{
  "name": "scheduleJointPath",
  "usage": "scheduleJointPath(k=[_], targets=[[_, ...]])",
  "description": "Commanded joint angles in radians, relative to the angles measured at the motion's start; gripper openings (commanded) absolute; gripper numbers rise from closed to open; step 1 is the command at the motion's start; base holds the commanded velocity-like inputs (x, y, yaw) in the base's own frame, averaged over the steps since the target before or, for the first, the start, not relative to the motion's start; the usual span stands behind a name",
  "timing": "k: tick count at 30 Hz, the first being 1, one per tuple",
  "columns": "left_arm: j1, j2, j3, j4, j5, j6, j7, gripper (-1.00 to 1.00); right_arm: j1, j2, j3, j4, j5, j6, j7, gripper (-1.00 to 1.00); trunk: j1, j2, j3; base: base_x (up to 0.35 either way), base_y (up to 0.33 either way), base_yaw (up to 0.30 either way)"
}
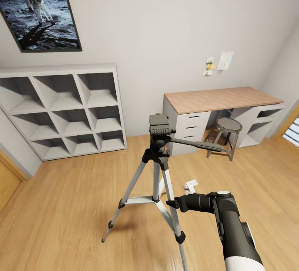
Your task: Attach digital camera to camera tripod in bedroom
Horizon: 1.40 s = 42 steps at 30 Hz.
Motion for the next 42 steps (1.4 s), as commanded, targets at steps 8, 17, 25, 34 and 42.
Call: scheduleJointPath(k=[8, 17, 25, 34, 42], targets=[[0.0, 0.0, -0.007, -0.007, 0.008, 0.001, 0.0, -1.0, -0.001, 0.001, -0.006, -0.002, 0.009, 0.004, 0.009, -1.0, 0.001, -0.002, -0.002, 0.0, 0.0, 0.0], [0.0, 0.065, -0.007, -0.121, 0.007, 0.025, -0.001, -1.0, -0.001, 0.001, -0.009, -0.002, 0.01, -0.033, 0.008, -1.0, 0.001, -0.002, -0.002, 0.0, 0.0, 0.0], [-0.005, 0.226, 0.019, -0.733, 0.008, 0.501, 0.011, -1.0, -0.001, 0.001, -0.01, -0.002, 0.011, -0.081, 0.007, -1.0, 0.001, -0.002, -0.002, 0.0, 0.0, 0.0], [-0.365, 0.229, 0.163, -1.066, 0.022, 0.91, 0.1, -1.0, -0.001, 0.001, -0.011, -0.001, 0.011, -0.083, 0.007, -1.0, 0.001, -0.002, -0.002, 0.0, 0.0, 0.0], [-0.599, 0.225, 0.171, -1.118, 0.023, 0.979, 0.106, -1.0, -0.001, 0.001, -0.012, 0.0, 0.009, -0.076, 0.007, -1.0, 0.001, -0.002, -0.002, 0.0, 0.0, 0.0]])
